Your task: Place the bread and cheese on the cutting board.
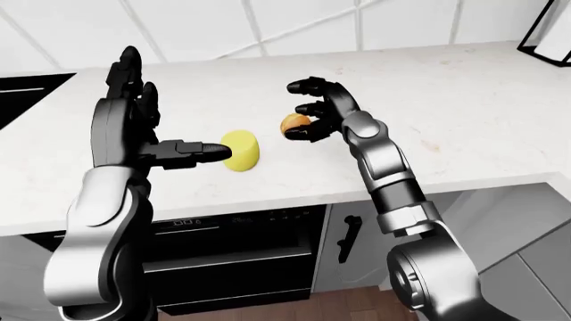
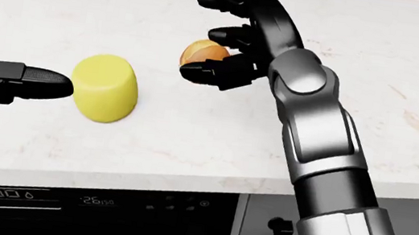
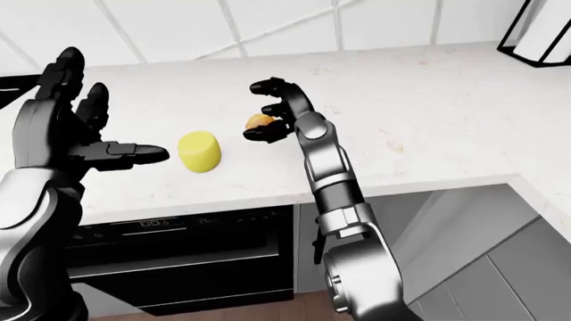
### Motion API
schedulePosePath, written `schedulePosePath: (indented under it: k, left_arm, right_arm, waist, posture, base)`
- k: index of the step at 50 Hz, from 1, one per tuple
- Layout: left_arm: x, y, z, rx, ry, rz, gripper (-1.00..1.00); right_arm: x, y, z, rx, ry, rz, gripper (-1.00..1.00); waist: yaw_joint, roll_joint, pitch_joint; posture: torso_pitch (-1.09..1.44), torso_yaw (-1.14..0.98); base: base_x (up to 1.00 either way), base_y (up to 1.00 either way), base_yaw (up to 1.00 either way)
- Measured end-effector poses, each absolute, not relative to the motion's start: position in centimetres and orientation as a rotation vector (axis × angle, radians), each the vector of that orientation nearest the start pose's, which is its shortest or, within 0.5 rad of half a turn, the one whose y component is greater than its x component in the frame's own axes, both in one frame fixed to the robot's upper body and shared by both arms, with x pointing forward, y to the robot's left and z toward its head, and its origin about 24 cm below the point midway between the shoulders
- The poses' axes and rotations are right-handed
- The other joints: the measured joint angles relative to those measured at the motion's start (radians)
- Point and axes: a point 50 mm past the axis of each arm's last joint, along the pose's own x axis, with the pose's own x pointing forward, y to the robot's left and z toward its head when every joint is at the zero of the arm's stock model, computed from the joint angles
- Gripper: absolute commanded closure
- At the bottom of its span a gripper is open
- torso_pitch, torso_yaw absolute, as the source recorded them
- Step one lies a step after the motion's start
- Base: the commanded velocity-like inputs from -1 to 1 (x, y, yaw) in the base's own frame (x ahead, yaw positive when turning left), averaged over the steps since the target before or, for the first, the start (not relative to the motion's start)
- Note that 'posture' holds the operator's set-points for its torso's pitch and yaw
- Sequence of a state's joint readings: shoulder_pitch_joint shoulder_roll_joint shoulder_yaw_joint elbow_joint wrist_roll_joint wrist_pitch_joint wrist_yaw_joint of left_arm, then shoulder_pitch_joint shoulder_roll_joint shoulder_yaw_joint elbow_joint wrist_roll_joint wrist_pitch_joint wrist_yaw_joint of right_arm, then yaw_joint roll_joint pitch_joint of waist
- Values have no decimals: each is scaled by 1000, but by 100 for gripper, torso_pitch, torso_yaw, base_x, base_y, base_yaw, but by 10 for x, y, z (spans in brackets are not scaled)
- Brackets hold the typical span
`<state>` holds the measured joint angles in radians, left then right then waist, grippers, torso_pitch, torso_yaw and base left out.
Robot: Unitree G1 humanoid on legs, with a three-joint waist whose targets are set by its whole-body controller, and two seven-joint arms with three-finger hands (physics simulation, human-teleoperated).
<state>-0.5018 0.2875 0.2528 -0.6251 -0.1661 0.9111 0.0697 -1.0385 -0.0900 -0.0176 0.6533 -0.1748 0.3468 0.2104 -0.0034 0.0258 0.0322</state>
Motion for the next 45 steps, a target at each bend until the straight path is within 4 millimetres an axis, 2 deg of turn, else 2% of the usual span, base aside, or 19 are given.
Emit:
schedulePosePath:
  k: [6,11,15,16,17,19,21,22,25,26,31,33,40,42,45]
  left_arm:
    - [269,199,237,94,-244,133,-100]
    - [269,199,238,93,-247,133,-100]
    - [269,199,239,93,-252,131,-100]
    - [269,199,239,93,-252,131,-100]
    - [268,199,239,93,-252,131,-100]
    - [268,199,240,92,-252,131,-100]
    - [269,199,241,90,-252,132,-100]
    - [269,200,241,90,-252,133,-100]
    - [269,200,239,89,-251,135,-100]
    - [269,200,238,90,-249,135,-100]
    - [269,201,236,90,-244,137,-100]
    - [268,200,237,92,-247,136,-100]
    - [267,201,239,91,-255,136,-100]
    - [267,200,239,92,-255,137,-100]
    - [268,198,238,94,-249,133,-100]
  right_arm:
    - [405,-90,194,-345,-1,293,-22]
    - [406,-90,190,-389,3,287,-35]
    - [406,-91,183,-415,36,288,-37]
    - [406,-91,181,-425,46,290,-40]
    - [406,-91,179,-437,57,291,-53]
    - [407,-91,176,-457,69,293,-51]
    - [407,-91,176,-465,69,293,-24]
    - [407,-90,177,-467,68,290,0]
    - [407,-90,180,-472,58,284,25]
    - [407,-90,180,-474,53,284,44]
    - [407,-89,180,-471,35,277,76]
    - [407,-89,179,-469,33,273,100]
    - [407,-92,183,-481,18,247,100]
    - [405,-95,194,-478,-3,229,100]
    - [400,-96,220,-476,-59,204,100]
  waist:
    - [0,0,-1]
    - [0,-1,-3]
    - [0,-1,-2]
    - [0,0,-1]
    - [0,0,0]
    - [0,0,1]
    - [0,1,3]
    - [0,2,3]
    - [0,3,2]
    - [0,3,2]
    - [0,1,1]
    - [0,1,1]
    - [2,2,3]
    - [3,2,7]
    - [4,1,11]
  posture:
    - [0,0]
    - [0,0]
    - [0,0]
    - [0,0]
    - [0,0]
    - [0,0]
    - [0,0]
    - [0,0]
    - [0,0]
    - [0,0]
    - [0,0]
    - [0,0]
    - [0,0]
    - [0,0]
    - [0,0]
  base:
    - [0,0,0]
    - [0,0,0]
    - [0,0,0]
    - [0,0,0]
    - [0,0,0]
    - [0,0,0]
    - [0,0,0]
    - [0,0,0]
    - [0,0,0]
    - [0,0,0]
    - [0,0,0]
    - [0,0,0]
    - [0,0,0]
    - [0,0,0]
    - [0,0,0]
